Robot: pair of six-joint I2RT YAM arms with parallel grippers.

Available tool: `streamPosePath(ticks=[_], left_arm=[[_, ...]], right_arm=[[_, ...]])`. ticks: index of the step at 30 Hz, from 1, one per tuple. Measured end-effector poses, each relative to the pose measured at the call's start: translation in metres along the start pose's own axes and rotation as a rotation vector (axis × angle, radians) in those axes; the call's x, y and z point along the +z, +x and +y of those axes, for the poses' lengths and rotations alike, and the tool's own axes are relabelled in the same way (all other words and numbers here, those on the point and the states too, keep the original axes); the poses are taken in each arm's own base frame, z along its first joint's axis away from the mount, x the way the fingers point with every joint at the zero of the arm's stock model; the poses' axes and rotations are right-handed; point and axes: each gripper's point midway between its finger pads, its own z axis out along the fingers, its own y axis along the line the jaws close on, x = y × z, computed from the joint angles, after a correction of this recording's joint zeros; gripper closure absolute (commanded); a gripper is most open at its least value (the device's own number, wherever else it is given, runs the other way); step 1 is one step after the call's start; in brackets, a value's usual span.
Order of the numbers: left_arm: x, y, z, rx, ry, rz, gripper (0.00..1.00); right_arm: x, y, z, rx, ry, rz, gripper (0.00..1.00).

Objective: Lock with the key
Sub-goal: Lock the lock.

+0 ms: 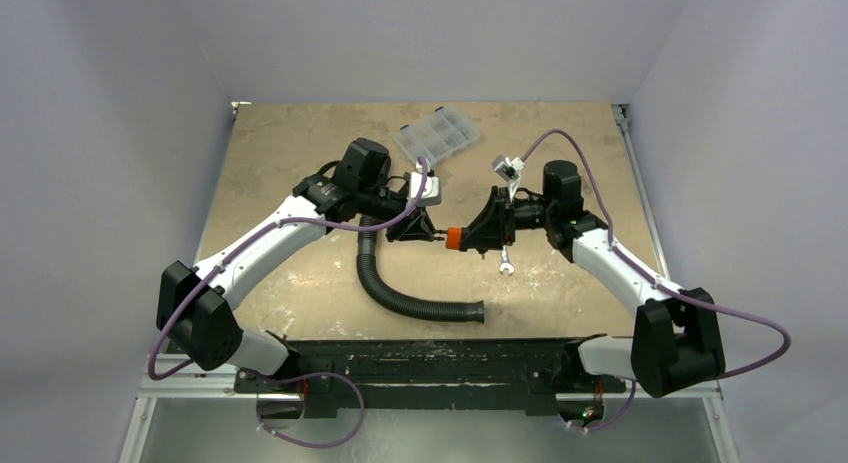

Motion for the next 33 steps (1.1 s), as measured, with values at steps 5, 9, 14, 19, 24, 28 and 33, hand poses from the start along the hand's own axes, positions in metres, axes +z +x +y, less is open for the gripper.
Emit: streamPosePath(ticks=[5, 9, 14, 19, 24, 28, 33], left_arm=[[0.000, 0.000, -0.001, -0.002, 0.005, -0.002, 0.96], [0.001, -0.003, -0.003, -0.007, 0.018, -0.013, 0.98], [0.001, -0.007, -0.006, -0.017, 0.033, -0.031, 1.00], [0.000, -0.007, -0.010, -0.041, 0.048, -0.033, 1.00], [-0.001, -0.005, -0.014, -0.067, 0.058, -0.026, 1.00], [-0.002, -0.007, -0.016, -0.068, 0.062, -0.031, 1.00], [-0.002, -0.009, -0.018, -0.092, 0.068, -0.036, 1.00]], right_arm=[[-0.002, 0.001, 0.003, -0.042, 0.006, 0.012, 1.00], [-0.004, -0.001, 0.005, -0.091, 0.021, 0.012, 1.00], [-0.006, -0.004, 0.008, -0.152, 0.035, 0.014, 0.66], [-0.008, -0.008, 0.010, -0.200, 0.034, 0.029, 0.29], [-0.010, -0.014, 0.010, -0.265, 0.037, 0.042, 0.20], [-0.009, -0.010, 0.004, -0.259, 0.039, 0.060, 0.16], [-0.007, -0.007, 0.001, -0.255, 0.048, 0.069, 0.17]])
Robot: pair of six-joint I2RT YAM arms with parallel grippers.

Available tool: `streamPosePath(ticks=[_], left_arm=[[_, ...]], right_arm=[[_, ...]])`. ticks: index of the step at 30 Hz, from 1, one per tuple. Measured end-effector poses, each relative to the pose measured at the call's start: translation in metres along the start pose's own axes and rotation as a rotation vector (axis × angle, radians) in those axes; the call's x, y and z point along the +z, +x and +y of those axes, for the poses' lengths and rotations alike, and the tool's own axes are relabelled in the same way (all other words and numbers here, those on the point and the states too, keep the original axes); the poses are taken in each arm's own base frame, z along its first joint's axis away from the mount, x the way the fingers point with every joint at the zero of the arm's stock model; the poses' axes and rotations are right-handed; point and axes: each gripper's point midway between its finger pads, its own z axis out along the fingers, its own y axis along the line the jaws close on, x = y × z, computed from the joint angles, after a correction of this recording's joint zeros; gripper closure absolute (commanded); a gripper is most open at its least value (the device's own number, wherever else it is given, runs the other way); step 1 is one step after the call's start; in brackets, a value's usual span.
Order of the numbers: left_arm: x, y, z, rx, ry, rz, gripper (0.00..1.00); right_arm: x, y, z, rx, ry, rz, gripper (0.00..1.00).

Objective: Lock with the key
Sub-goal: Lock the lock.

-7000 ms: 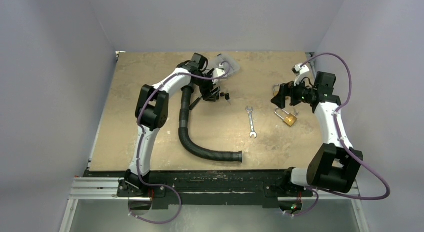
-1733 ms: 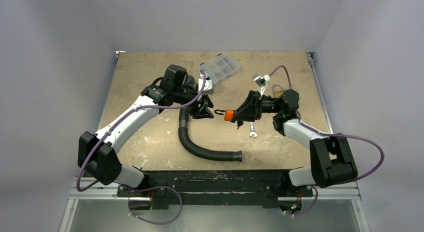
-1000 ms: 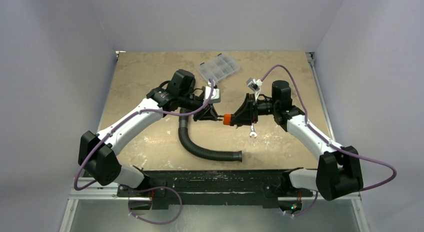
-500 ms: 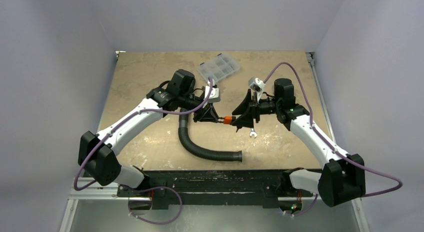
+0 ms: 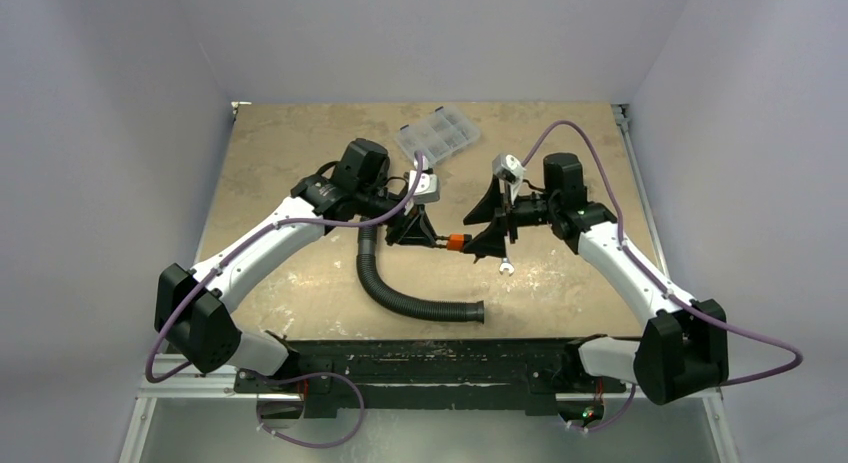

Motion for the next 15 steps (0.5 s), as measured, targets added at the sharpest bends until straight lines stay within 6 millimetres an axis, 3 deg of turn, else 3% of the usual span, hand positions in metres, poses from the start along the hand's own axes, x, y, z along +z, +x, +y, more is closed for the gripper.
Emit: streamPosePath(ticks=[15], left_arm=[[-0.002, -0.013, -0.002, -0.080, 0.024, -0.061, 1.00]], right_arm=[[0.021, 0.019, 0.019, -0.041, -0.043, 0.052, 0.34]])
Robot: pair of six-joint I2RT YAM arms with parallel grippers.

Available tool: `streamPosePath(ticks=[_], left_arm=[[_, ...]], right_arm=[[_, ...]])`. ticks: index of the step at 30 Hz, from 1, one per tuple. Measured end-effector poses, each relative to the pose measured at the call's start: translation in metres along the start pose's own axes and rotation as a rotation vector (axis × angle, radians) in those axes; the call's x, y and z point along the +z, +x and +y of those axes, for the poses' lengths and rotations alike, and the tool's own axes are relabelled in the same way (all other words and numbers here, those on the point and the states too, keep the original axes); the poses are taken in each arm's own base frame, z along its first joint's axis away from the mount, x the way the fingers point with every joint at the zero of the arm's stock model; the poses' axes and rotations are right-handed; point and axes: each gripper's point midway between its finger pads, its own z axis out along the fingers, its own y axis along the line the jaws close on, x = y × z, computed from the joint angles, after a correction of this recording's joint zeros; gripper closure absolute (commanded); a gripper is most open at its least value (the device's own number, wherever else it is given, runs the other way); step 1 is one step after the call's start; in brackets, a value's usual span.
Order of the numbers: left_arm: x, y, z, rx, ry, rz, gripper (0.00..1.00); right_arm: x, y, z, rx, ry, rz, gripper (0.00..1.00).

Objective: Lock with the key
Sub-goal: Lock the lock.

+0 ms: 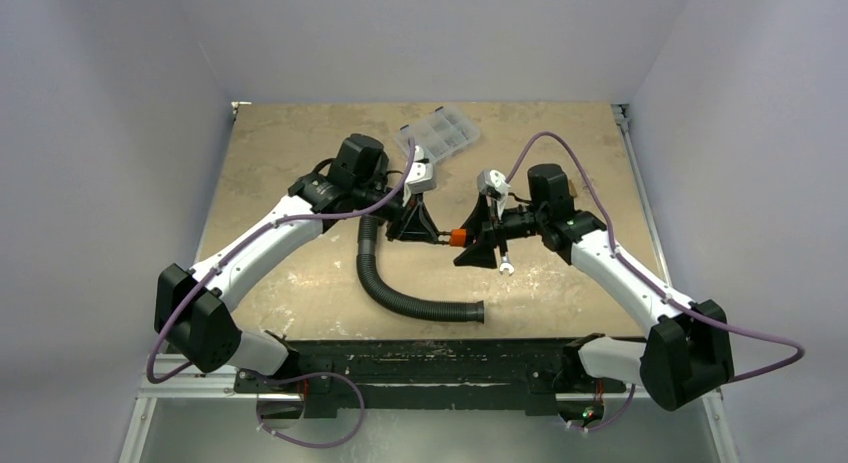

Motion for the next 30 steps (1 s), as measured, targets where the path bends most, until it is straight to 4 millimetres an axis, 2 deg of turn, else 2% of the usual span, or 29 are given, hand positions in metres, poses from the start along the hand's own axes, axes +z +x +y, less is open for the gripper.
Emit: streamPosePath(ticks=[10, 21, 30], left_arm=[[-0.003, -0.012, 0.003, -0.029, 0.005, -0.051, 1.00], [-0.001, -0.015, 0.001, -0.065, 0.032, -0.083, 1.00], [0.003, -0.013, -0.001, -0.145, 0.061, -0.122, 1.00]], right_arm=[[-0.002, -0.013, 0.005, -0.053, 0.002, -0.035, 0.49], [-0.001, -0.018, 0.006, -0.032, -0.001, -0.049, 1.00], [-0.001, -0.018, 0.007, 0.002, -0.004, -0.051, 1.00]])
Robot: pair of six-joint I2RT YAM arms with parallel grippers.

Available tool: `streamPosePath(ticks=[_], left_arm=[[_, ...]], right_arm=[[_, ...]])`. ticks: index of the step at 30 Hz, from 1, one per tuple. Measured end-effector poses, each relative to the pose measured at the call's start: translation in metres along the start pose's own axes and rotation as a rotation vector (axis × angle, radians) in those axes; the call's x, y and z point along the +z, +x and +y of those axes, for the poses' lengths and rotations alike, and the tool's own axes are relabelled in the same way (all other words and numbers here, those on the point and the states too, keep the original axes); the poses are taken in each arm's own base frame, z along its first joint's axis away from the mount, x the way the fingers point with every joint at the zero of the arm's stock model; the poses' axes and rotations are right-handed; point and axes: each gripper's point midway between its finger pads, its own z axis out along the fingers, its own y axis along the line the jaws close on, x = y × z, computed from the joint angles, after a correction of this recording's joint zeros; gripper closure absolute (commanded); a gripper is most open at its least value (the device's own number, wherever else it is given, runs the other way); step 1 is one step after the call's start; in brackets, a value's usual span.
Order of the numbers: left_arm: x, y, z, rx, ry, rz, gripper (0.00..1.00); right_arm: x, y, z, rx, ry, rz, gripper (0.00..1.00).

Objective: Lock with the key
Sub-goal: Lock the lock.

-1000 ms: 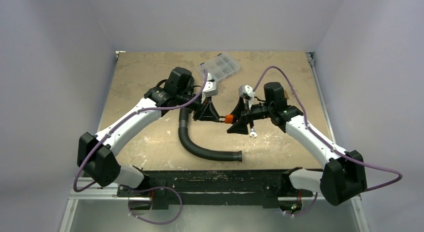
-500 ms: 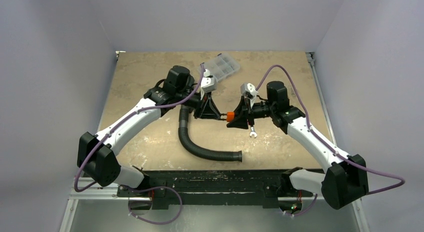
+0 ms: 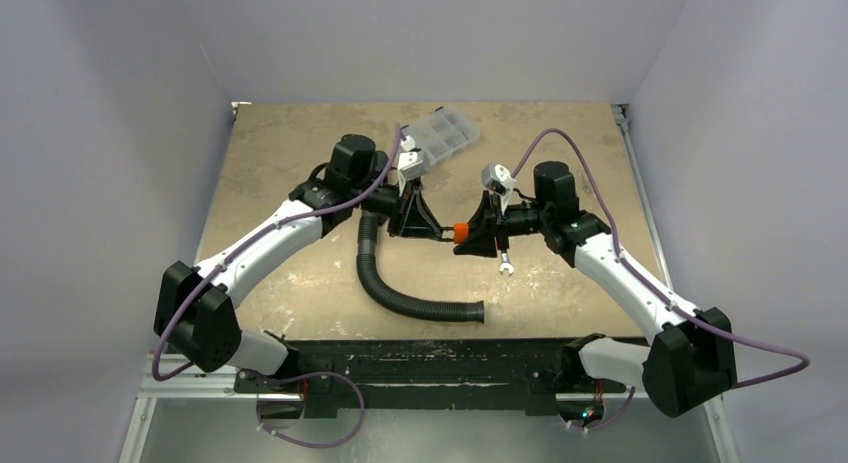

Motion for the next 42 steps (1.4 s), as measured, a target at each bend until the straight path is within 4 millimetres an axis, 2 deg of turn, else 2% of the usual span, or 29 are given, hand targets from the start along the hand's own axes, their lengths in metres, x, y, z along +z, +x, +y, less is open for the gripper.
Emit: streamPosePath(ticks=[12, 18, 42], left_arm=[[0.003, -0.004, 0.000, -0.071, 0.032, -0.067, 1.00], [0.010, 0.002, -0.002, -0.072, 0.044, -0.059, 1.00], [0.014, 0.008, -0.002, -0.090, 0.041, -0.050, 1.00]], right_arm=[[0.003, 0.004, 0.000, 0.040, 0.003, 0.013, 1.00], [0.009, 0.014, 0.003, 0.096, -0.012, 0.042, 1.00], [0.015, 0.023, 0.005, 0.175, -0.023, 0.074, 1.00]])
